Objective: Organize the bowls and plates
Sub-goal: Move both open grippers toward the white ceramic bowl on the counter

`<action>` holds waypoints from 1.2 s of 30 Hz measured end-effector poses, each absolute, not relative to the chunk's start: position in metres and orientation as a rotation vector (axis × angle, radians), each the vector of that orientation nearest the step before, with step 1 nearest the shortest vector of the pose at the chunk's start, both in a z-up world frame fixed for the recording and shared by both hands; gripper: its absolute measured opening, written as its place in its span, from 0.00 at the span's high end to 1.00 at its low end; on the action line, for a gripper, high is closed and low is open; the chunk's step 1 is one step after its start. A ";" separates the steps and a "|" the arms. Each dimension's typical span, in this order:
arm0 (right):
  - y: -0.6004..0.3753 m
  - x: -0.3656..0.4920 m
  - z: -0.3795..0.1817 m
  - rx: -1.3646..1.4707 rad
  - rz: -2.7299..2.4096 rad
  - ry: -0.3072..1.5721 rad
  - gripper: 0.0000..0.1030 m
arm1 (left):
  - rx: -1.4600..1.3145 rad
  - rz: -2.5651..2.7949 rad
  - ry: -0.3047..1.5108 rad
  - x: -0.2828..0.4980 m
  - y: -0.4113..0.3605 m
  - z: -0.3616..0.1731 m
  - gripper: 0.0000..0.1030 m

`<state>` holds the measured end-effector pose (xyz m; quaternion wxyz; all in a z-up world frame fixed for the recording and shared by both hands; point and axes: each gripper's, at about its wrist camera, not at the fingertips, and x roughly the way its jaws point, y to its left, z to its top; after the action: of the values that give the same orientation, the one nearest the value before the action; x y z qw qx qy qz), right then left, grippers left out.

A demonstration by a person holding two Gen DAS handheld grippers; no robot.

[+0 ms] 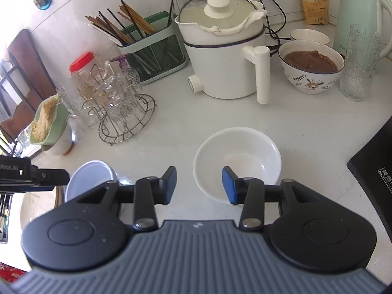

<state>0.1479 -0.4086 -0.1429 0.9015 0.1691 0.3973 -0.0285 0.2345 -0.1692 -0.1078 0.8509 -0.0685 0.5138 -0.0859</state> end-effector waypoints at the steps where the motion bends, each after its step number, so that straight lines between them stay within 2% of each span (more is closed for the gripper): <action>1: -0.409 0.148 -0.145 0.345 -0.065 0.826 0.57 | -0.145 -0.181 1.083 0.234 -0.171 -0.108 0.54; 12: -0.403 0.147 -0.164 0.348 -0.064 0.878 0.57 | -0.139 -0.209 1.133 0.226 -0.190 -0.114 0.54; 25: -0.416 0.146 -0.161 0.298 -0.170 0.835 0.57 | -0.095 -0.289 1.107 0.231 -0.227 -0.114 0.54; 36: -0.435 0.151 -0.166 0.304 -0.253 0.817 0.57 | -0.094 -0.354 1.129 0.260 -0.251 -0.140 0.54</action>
<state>0.1506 -0.4355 -0.1659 0.8987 0.1467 0.3948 -0.1223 0.2600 -0.2506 -0.1403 0.8291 -0.0445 0.5318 -0.1666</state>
